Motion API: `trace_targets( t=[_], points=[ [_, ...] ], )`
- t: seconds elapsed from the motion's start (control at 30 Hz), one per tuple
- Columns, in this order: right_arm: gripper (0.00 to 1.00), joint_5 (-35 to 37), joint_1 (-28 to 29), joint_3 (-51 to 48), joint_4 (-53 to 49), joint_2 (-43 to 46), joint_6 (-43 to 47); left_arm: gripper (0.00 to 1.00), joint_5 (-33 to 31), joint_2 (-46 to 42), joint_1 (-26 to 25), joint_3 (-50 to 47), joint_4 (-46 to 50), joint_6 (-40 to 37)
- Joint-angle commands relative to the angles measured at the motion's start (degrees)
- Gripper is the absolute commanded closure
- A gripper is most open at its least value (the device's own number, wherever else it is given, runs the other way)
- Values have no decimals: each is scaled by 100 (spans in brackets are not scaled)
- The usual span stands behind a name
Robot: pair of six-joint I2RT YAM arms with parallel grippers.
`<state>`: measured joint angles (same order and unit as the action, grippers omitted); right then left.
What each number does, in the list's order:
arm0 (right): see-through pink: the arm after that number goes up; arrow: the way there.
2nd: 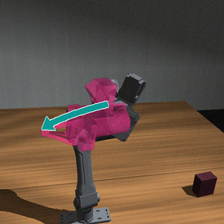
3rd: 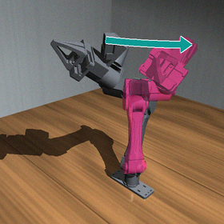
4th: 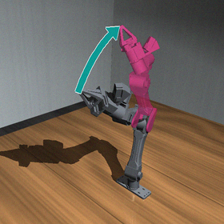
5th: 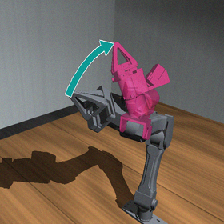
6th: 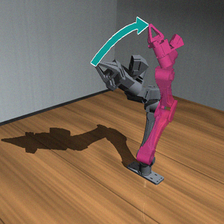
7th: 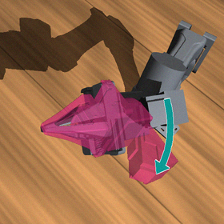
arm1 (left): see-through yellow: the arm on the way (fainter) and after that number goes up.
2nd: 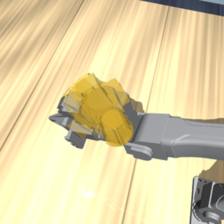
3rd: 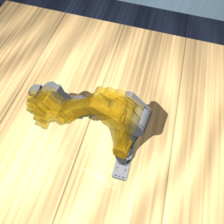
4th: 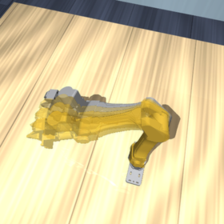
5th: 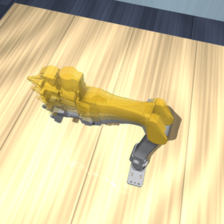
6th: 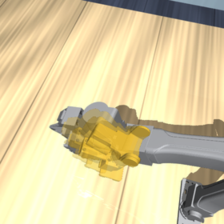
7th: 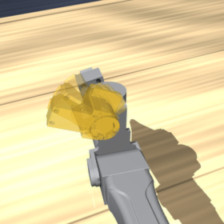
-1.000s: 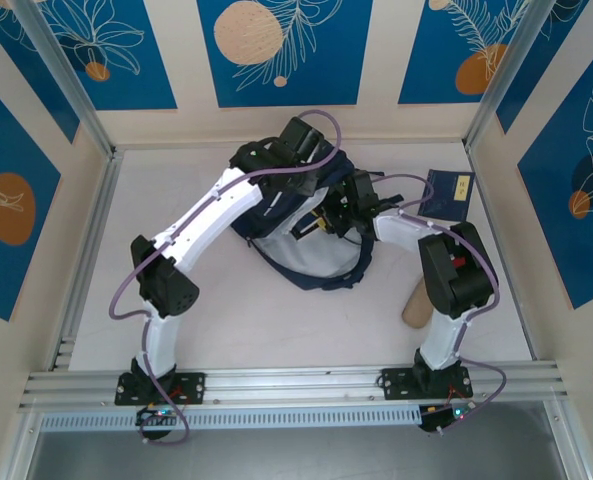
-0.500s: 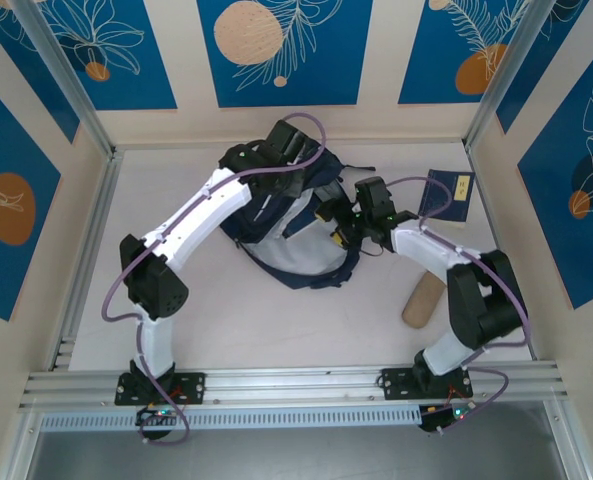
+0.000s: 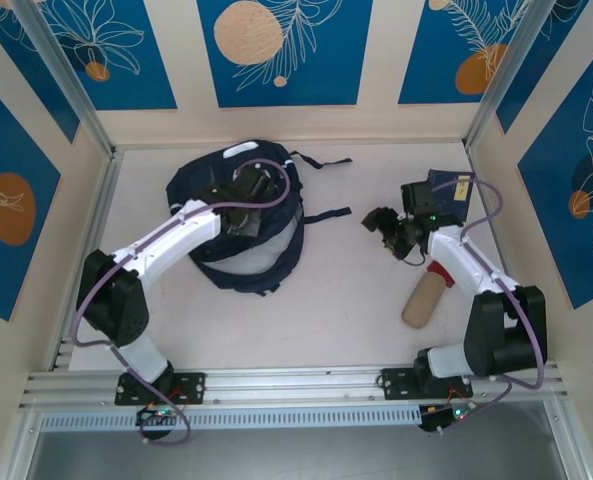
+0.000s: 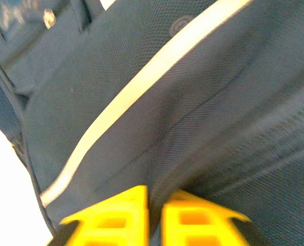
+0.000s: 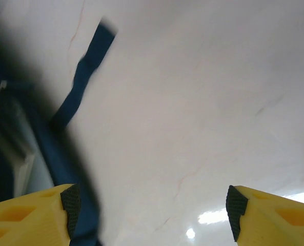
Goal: Pack books, pencil case, and school supplies into a backpack
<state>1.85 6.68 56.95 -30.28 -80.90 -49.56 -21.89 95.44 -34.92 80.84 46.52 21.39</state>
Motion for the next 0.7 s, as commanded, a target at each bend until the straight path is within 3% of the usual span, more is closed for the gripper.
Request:
trace_targets(
  t=[0.0, 0.07, 0.13, 0.23, 0.37, 0.67],
  points=[
    [23, 691, -284, 820, -779, -453, 629, 58, 192, -419, 109, -383, 27, 711],
    [23, 1034, -464, 1271, -971, -846, 792, 32, 412, -600, 111, -553, -23, 946],
    [22, 1316, -648, 1675, -1107, -1237, 903, 18, 468, -706, 124, -616, 26, 1130],
    [22, 1760, -926, 2288, -1329, -1890, 1047, 5, 508, -898, 173, -720, 44, 1252],
    [21, 2332, -1302, 3197, -1772, -2800, 1230, 0, 726, -1155, 308, -915, -49, 1280],
    [19, 2725, -1974, 4657, -2334, -4144, 1968, 0, 1267, -1564, 552, -1068, -82, 1309]
  ],
)
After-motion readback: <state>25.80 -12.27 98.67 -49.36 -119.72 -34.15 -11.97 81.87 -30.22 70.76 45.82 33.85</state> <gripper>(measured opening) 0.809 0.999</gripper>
